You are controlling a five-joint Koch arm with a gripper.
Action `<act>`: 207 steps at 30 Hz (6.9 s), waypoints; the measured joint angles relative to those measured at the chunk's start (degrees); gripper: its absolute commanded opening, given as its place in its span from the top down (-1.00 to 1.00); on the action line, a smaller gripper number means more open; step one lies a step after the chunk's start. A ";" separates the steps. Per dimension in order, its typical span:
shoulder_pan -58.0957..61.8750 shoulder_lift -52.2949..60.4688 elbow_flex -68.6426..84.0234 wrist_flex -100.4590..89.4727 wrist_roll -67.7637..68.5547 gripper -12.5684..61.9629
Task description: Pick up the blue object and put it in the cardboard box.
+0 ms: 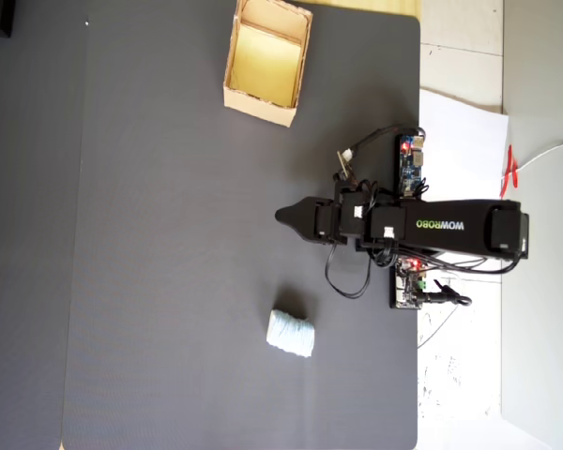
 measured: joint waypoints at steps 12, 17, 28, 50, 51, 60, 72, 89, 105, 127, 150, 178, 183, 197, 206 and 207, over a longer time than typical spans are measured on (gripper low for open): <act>0.00 0.00 0.00 0.00 0.00 -0.27; 0.00 0.00 0.00 0.00 0.00 -0.27; 0.00 0.00 0.00 0.00 0.00 -0.27; 0.00 0.00 0.00 0.00 0.00 -0.27; 0.00 0.00 0.00 0.00 0.00 -0.27; -5.80 0.00 0.00 -0.09 0.35 -0.29; -26.02 0.00 0.00 -0.18 5.36 -0.26; -42.28 -0.62 -5.01 3.69 5.27 -0.23; -42.71 -20.48 -45.79 43.59 5.19 -0.25; -53.35 -23.12 -45.35 48.78 5.19 -0.25; -53.44 -37.44 -45.35 40.43 4.75 -0.02; -25.75 -24.17 -38.14 23.73 -1.58 0.40; -19.07 -18.28 -35.95 23.55 -1.67 0.39; -6.77 -0.53 -25.14 20.48 -0.35 0.40; 3.08 -2.81 -30.76 13.18 -3.34 0.40; 4.83 -5.01 -34.89 13.01 -6.33 0.40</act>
